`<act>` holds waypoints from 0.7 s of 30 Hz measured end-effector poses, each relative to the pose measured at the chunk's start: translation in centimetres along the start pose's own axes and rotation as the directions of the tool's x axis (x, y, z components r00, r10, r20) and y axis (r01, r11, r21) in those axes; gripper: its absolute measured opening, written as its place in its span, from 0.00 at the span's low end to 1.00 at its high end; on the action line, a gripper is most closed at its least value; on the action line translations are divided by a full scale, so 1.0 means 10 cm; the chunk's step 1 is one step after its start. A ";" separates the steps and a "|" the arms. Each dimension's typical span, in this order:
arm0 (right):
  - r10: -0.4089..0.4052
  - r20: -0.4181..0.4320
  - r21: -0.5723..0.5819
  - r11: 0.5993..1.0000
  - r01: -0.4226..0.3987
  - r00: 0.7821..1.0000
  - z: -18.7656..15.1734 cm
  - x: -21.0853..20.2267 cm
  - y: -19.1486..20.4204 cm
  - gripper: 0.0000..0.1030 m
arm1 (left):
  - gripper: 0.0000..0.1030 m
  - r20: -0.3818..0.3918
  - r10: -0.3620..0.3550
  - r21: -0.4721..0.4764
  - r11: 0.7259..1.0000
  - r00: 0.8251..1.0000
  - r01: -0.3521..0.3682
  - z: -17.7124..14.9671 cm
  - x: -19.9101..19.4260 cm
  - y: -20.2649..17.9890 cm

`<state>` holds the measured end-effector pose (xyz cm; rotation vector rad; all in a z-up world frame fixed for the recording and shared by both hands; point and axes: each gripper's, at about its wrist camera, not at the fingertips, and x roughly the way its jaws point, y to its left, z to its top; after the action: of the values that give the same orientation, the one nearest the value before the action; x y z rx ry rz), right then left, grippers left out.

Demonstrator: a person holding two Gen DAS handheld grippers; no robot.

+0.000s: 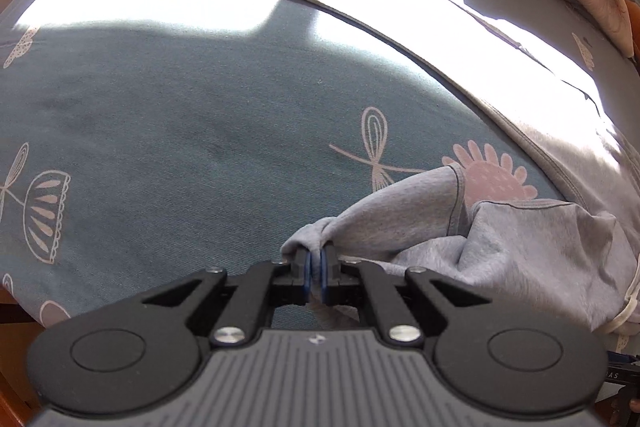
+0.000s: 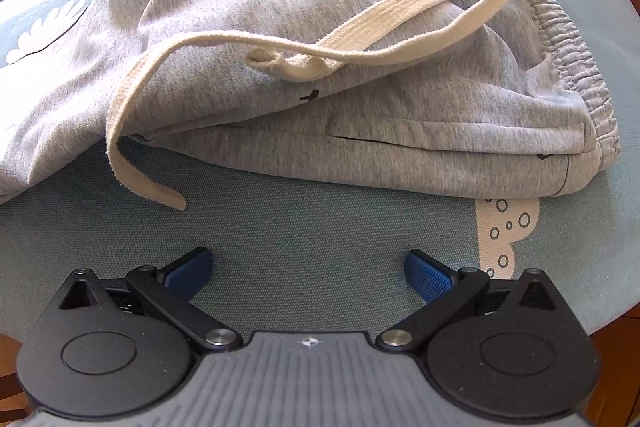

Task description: Fold clothes

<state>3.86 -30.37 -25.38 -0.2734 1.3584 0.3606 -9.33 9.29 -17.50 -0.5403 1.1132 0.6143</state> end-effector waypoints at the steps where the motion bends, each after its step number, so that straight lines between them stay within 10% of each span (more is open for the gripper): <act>1: 0.000 -0.002 0.000 1.000 0.000 1.000 0.01 -0.01 0.00 1.00 | 0.03 0.005 0.002 -0.008 1.000 1.000 -0.002 0.00 -0.01 0.02; 14: -0.001 -0.013 0.002 1.000 0.001 1.000 0.01 -0.14 0.02 1.00 | 0.03 0.088 0.022 0.043 0.999 0.996 -0.026 0.03 -0.25 -0.08; 21: -0.002 -0.019 0.005 1.000 0.002 1.000 -0.01 -0.21 0.03 1.00 | 0.04 -0.036 -0.203 0.219 0.954 0.979 0.206 -0.13 -0.02 -0.72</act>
<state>3.30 -30.38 -23.33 -0.2747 1.3771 0.3543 -5.29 3.24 -17.14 -0.4588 1.1059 0.3012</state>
